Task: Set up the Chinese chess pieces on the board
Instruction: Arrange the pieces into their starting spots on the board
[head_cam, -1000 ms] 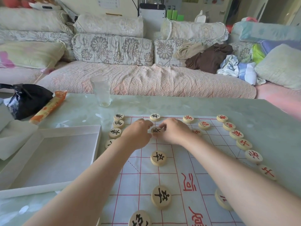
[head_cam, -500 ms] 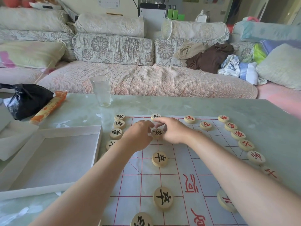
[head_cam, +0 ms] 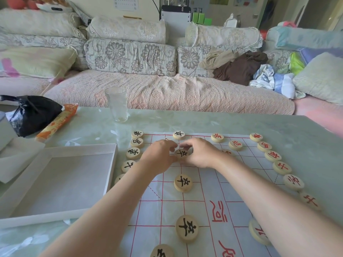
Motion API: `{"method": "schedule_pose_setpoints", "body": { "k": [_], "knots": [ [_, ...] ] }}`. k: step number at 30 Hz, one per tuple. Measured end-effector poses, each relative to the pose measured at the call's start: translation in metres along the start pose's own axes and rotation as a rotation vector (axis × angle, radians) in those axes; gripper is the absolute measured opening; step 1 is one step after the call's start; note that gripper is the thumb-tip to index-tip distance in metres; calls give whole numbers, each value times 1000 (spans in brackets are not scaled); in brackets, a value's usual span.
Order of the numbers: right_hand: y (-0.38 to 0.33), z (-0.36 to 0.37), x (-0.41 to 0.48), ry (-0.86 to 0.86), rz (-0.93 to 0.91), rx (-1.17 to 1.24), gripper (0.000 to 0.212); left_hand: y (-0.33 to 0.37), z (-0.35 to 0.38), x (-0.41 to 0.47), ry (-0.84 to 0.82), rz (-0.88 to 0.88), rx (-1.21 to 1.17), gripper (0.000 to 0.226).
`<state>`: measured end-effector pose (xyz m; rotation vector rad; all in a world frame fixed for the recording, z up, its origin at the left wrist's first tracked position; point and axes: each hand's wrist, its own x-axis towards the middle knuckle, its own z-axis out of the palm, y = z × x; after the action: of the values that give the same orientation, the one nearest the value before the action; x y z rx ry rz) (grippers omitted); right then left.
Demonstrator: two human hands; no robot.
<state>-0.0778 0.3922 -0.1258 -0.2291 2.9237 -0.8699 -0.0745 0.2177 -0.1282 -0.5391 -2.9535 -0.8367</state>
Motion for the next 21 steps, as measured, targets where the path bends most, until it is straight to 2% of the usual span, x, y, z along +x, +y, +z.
{"method": "schedule_pose_setpoints", "body": {
  "k": [7,14,18,21],
  "knots": [
    [3,2,2,14,-19,30,41,2,2,0,-14,-1,-30,36],
    [1,-1,0,20,21,45,55,-2,0,6,-15,26,-25,46],
    [2,-10,4,127,45,149,38,-5,-13,20,80,20,-43,42],
    [6,-13,20,195,42,45,41,-9,-19,36,118,-12,-37,38]
  ]
}}
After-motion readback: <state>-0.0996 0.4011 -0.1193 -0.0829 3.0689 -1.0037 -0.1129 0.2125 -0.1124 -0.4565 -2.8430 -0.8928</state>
